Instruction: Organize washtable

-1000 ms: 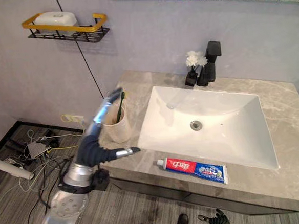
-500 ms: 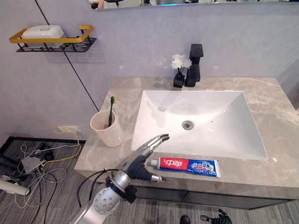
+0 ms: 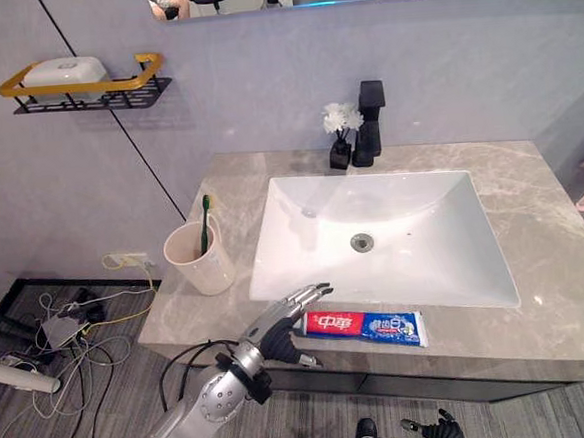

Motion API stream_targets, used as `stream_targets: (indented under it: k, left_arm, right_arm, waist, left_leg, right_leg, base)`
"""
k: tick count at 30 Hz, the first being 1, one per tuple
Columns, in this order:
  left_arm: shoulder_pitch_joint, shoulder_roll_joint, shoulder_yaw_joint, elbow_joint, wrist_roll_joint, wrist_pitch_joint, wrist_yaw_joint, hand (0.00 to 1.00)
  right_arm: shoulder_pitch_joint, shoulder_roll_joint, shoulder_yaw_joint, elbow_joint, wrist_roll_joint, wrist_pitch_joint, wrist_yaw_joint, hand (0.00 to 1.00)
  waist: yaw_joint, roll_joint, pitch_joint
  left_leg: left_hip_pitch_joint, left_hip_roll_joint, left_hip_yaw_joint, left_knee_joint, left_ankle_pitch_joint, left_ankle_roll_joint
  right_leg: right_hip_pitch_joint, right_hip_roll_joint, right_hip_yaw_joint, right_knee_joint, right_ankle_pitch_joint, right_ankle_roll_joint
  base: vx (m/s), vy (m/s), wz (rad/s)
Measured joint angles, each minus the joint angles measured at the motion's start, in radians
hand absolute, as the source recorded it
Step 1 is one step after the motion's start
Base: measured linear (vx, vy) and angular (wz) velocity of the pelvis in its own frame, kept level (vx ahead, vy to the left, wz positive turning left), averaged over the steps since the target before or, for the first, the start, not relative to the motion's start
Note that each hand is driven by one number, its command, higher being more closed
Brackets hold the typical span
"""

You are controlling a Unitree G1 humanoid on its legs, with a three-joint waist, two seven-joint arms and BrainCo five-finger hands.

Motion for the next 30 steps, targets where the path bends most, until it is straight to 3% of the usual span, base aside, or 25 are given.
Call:
stream_targets:
  k: [11,30]
  left_arm:
    - [0.001,-0.002,0.0,-0.004,-0.153,0.0,-0.007,0.0]
    - [0.004,0.002,0.009,-0.036,-0.161,0.012,-0.003,0.0]
  right_arm:
    - [-0.002,0.004,-0.01,0.001,-0.012,0.003,0.001,0.0]
    - [-0.007,0.008,-0.003,0.002,-0.04,0.013,0.001,0.0]
  waist:
    - [-0.003,0.001,0.006]
    - [-0.004,-0.001,0.026]
  left_leg:
    - [0.0,0.0,0.0,-0.002,0.0,0.0]
    - [0.001,0.004,0.02,-0.007,-0.001,-0.002]
  right_leg:
    - [0.0,0.0,0.001,0.0,-0.001,0.0]
    - [-0.005,0.004,0.02,0.0,0.0,0.0]
  base:
    - [0.0,0.006,0.0]
    - [0.0,0.0,-0.02]
